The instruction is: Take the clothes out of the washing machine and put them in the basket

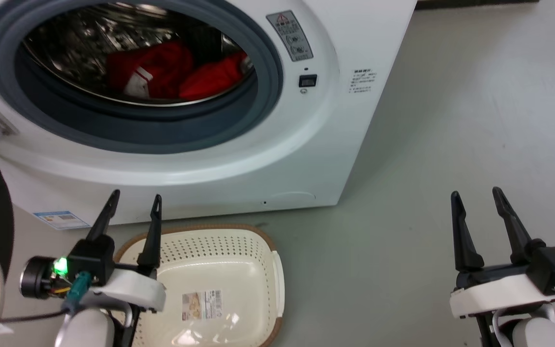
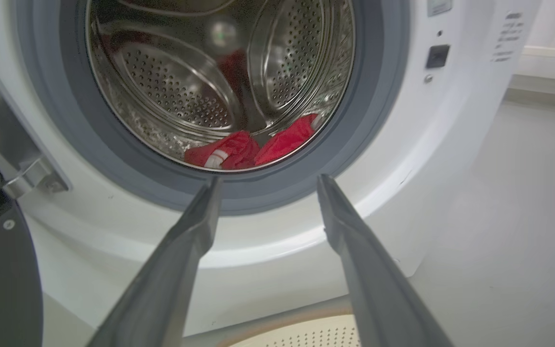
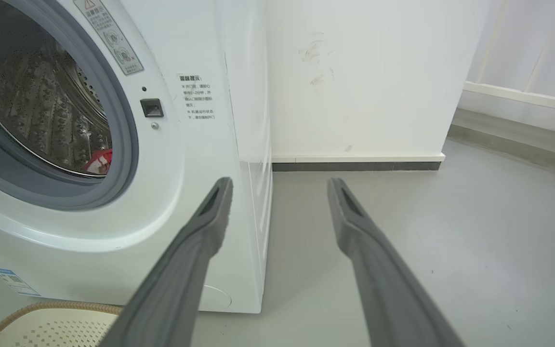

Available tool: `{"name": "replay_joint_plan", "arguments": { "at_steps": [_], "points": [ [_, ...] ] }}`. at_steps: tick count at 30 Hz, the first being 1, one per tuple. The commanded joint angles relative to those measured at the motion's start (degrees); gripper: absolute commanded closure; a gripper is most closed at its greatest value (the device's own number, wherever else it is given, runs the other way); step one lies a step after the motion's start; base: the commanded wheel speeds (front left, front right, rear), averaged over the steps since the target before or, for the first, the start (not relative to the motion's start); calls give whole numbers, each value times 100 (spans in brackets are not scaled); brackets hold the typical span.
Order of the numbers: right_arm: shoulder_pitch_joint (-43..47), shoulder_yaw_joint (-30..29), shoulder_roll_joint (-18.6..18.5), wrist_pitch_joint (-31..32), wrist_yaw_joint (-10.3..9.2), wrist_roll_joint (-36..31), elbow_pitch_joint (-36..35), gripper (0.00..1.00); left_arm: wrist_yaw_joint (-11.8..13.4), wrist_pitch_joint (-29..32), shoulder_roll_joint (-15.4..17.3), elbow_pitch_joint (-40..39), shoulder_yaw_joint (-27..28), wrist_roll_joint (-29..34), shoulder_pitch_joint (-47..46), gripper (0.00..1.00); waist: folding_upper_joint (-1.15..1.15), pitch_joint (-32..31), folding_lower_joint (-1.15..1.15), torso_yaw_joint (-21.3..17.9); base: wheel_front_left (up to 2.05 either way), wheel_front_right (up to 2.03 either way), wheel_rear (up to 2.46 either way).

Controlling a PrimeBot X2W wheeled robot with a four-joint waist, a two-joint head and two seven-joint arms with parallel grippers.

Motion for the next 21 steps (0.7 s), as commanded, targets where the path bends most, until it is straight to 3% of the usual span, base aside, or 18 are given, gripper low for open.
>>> {"name": "replay_joint_plan", "arguments": {
  "at_steps": [1,10,17,21],
  "points": [
    [-145,12,-8,-14,-4,30,-17,0,-40,-16,130,226,2,-34,-308,0,0,644,-1,-326,0,0,0],
    [-672,-83,-3,-14,-4,259,-226,0,-132,158,1195,1549,-510,-274,-2708,0,0,1970,-1,-691,0,0,0],
    [-1008,-132,-2,-14,-4,484,-525,0,-137,1266,2041,2354,-1394,-756,-5148,0,0,2855,-1,-861,0,0,0],
    [-1095,21,-1,-14,-4,492,-593,0,-137,2030,2349,2857,-1965,-948,-6401,0,0,3249,-1,-941,0,0,0]
  ]
}}
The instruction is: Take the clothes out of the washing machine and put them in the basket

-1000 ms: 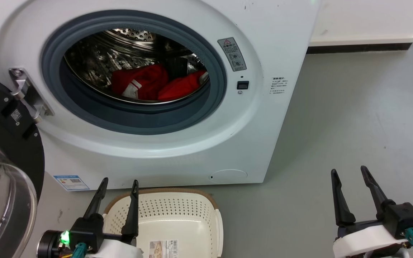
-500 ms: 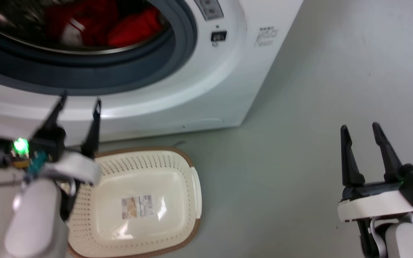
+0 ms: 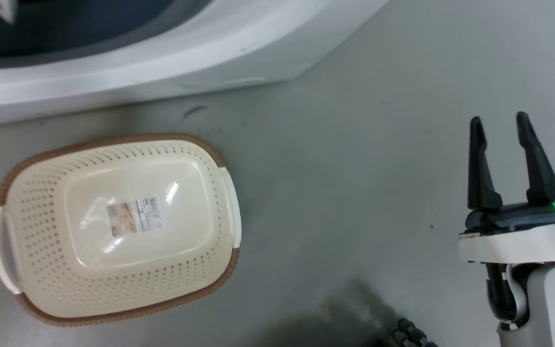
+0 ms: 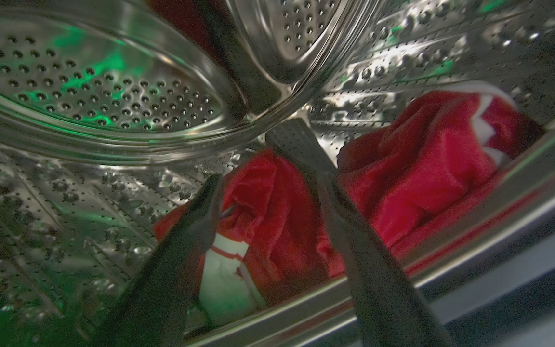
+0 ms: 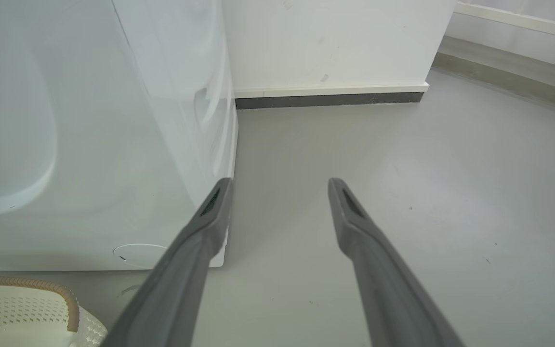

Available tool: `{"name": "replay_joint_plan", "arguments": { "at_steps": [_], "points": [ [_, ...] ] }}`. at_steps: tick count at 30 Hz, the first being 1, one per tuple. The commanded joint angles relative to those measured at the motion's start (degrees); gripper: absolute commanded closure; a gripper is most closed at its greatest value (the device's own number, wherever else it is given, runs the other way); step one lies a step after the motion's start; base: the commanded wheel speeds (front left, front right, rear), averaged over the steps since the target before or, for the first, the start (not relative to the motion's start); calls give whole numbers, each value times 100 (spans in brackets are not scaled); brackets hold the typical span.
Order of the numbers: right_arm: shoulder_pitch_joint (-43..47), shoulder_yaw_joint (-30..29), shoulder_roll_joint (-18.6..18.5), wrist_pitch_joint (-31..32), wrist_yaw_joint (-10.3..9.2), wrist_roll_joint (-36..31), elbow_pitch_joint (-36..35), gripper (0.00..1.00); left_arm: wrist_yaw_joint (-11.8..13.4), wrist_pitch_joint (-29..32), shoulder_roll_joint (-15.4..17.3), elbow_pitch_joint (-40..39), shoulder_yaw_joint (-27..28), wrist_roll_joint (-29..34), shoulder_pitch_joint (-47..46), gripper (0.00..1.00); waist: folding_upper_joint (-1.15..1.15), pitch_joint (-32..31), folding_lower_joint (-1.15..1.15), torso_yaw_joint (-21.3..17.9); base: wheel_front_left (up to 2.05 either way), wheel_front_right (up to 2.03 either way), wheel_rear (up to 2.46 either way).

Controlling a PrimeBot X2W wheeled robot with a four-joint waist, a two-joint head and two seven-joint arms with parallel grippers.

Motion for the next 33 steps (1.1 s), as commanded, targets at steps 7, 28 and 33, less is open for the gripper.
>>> {"name": "replay_joint_plan", "arguments": {
  "at_steps": [7,28,33],
  "points": [
    [-152,417,8,-13,-4,108,-162,0,1,1382,424,784,-1176,-335,-1949,0,0,916,-2,-376,0,0,0],
    [-41,1000,8,-14,-4,631,-304,0,0,3449,1130,1949,-2145,-1446,-3796,0,0,1624,-2,-987,0,0,0],
    [-36,790,7,-14,-4,753,-316,0,0,3567,1087,2106,-2345,-1473,-3803,0,0,1678,-2,-954,0,0,0]
  ]
}}
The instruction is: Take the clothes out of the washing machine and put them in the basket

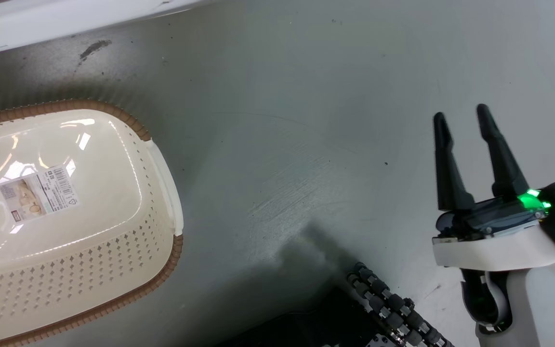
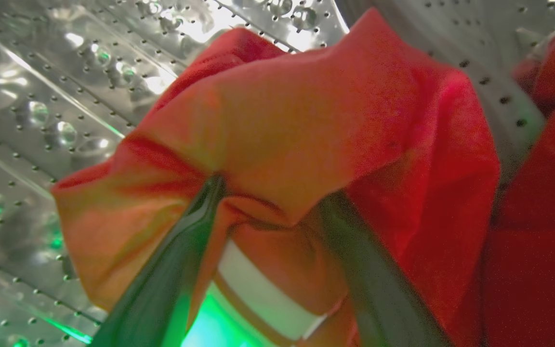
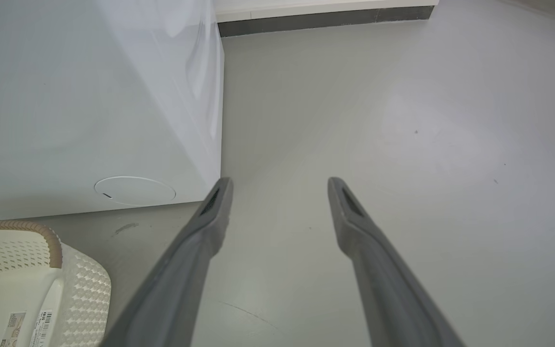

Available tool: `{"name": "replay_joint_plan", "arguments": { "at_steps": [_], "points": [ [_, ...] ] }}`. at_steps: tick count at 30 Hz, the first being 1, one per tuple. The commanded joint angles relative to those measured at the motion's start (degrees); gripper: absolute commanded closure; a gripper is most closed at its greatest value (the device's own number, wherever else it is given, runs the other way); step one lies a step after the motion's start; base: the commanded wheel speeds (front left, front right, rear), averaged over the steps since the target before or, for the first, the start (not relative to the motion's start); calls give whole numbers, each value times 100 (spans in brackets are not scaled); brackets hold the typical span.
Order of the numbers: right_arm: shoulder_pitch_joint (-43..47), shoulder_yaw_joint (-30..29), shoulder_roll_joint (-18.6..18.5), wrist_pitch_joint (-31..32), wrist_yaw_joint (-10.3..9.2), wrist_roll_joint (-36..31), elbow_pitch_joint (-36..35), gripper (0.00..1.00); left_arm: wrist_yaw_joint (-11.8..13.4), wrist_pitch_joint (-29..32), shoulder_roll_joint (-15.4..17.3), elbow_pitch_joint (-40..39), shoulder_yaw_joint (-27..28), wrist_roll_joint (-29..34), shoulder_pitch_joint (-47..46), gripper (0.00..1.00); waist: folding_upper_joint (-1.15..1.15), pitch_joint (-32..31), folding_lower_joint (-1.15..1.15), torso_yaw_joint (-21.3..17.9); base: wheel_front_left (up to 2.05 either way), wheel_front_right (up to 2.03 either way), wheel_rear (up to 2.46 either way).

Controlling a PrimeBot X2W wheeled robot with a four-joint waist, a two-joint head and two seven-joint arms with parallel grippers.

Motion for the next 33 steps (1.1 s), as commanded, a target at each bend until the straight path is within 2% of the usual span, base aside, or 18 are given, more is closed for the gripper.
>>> {"name": "replay_joint_plan", "arguments": {
  "at_steps": [1,2,3,4,5,9,15,16,25,33],
  "points": [
    [12,-105,4,-14,-4,101,31,0,7,127,1,195,-112,-74,185,0,0,13,0,25,0,0,0],
    [-1,-131,6,-14,-4,102,43,0,7,176,-15,215,-156,-119,219,0,0,15,0,39,0,0,0],
    [-25,-144,5,-14,-4,68,53,0,7,208,-10,231,-181,-154,219,29,0,20,0,50,0,0,0],
    [-25,-144,5,-14,-4,68,53,0,7,208,-10,231,-181,-154,219,29,0,20,0,50,0,0,0],
    [-51,-157,4,-14,-4,49,64,0,6,218,-13,226,-213,-205,214,100,0,24,0,56,0,0,0],
    [-132,-197,4,-14,-4,75,76,0,6,111,57,185,-320,-350,159,100,0,15,0,60,0,0,0],
    [-285,-245,4,-14,-4,23,106,0,6,-517,116,113,-405,-399,-4,100,0,-9,0,73,0,0,0],
    [-368,-367,3,-14,-4,-51,130,0,6,-1053,39,113,-428,-441,87,100,0,-150,0,168,0,0,0],
    [-409,-803,2,-14,-4,-413,215,0,9,-2839,-379,420,-211,-814,637,100,0,-854,0,580,0,0,0],
    [-201,-964,-1,-14,-4,-751,351,0,7,-3962,-710,665,-125,-1383,1754,100,0,-1792,0,845,0,0,0]
  ]
}}
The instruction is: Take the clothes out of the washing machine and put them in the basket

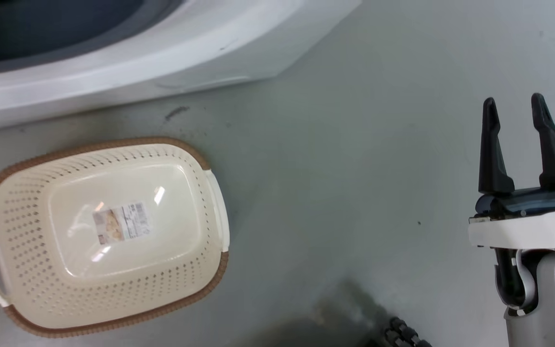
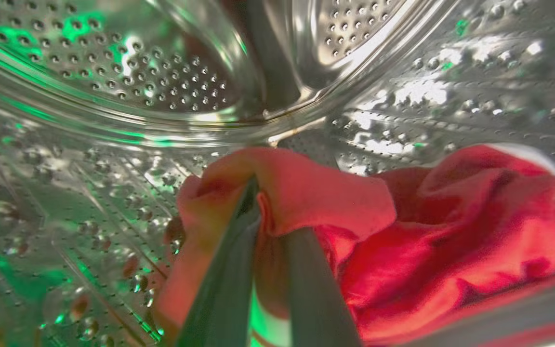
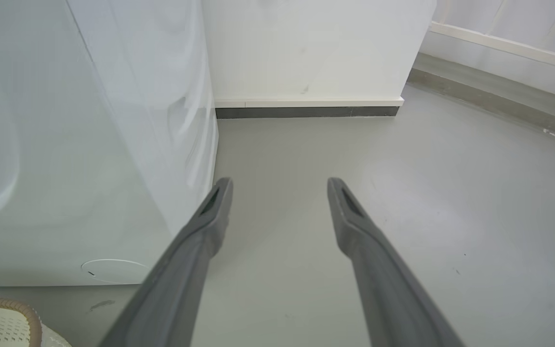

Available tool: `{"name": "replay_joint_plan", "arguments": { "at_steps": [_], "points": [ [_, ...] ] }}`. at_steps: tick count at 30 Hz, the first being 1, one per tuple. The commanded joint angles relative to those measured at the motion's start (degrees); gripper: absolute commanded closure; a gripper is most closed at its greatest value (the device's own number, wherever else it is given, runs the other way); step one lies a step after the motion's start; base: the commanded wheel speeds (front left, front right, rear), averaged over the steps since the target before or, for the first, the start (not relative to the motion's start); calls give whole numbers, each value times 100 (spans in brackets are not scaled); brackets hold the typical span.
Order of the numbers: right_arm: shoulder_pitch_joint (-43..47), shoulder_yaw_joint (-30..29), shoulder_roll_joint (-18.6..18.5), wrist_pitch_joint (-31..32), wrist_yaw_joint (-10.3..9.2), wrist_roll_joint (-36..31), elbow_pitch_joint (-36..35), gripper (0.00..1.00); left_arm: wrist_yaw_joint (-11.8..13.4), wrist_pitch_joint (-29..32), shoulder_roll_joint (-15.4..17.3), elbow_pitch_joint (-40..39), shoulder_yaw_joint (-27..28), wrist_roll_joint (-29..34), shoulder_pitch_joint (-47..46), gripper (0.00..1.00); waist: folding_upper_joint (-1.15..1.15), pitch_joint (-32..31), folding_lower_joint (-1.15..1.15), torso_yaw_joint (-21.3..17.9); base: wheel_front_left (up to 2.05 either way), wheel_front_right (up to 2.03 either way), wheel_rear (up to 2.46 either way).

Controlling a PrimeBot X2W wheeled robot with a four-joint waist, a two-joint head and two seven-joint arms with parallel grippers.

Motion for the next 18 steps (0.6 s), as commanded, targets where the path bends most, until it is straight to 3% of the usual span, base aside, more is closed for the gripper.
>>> {"name": "replay_joint_plan", "arguments": {
  "at_steps": [1,8,12,18],
  "points": [
    [76,-46,-7,-14,-4,-56,42,0,7,-214,-67,13,-7,-88,306,100,0,-503,0,208,0,0,0],
    [317,-125,-6,-14,-4,-303,141,0,7,-1217,-379,-7,-43,-378,1383,100,0,-1315,0,435,0,0,0],
    [489,-141,-5,-14,-4,-426,212,0,8,-1498,-575,-148,-33,-392,1992,100,0,-1756,0,574,0,0,0],
    [750,-111,-5,-14,-4,-614,272,0,318,-1554,-691,-1241,483,-161,3060,100,0,-2335,0,804,0,0,0]
  ]
}}
